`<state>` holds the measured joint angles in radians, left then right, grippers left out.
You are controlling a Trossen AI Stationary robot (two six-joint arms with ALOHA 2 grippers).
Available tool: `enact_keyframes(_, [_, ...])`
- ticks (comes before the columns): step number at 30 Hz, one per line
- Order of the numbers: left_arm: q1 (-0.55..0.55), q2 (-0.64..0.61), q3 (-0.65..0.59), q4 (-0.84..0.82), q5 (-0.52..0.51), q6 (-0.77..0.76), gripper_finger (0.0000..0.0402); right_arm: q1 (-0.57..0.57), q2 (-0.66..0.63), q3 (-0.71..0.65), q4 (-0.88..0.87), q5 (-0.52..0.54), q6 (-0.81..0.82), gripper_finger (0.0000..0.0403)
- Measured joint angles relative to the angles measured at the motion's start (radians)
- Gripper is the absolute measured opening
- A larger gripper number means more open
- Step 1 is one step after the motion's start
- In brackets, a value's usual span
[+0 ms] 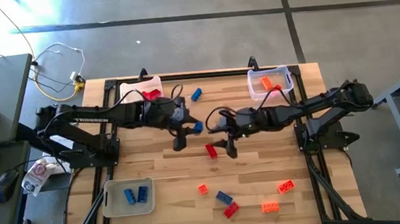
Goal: Sort & place blocks by color
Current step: Put the blue game piece into the gray bin
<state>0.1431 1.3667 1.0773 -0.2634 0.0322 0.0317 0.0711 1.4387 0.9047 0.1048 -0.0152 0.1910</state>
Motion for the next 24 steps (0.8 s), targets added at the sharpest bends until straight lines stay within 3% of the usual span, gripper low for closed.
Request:
enact_keyframes(9, [-0.111,-0.022,0.000,-0.235,0.002,-0.104,0.0109,0.099,0.000,0.000,-0.190,-0.054,0.126,0.0224])
enact_keyframes(24, [-0.403,-0.095,-0.001,-0.678,0.005,-0.427,0.0112,0.249,0.000,0.000,-0.332,-0.013,0.230,0.0224])
